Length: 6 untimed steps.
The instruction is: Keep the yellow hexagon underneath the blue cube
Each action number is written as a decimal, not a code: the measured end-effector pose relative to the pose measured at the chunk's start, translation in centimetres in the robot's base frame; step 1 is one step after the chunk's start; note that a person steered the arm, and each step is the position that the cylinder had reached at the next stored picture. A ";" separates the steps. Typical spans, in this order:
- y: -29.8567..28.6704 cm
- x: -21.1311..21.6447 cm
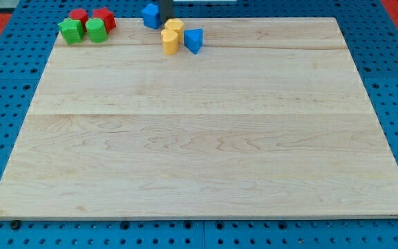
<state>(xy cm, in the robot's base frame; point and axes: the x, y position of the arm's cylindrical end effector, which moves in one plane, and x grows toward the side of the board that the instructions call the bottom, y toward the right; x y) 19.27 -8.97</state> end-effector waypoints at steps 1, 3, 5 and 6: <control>-1.5 0.0; 3.8 0.0; 10.4 0.0; 10.2 2.3</control>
<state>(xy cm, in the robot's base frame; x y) 21.53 1.24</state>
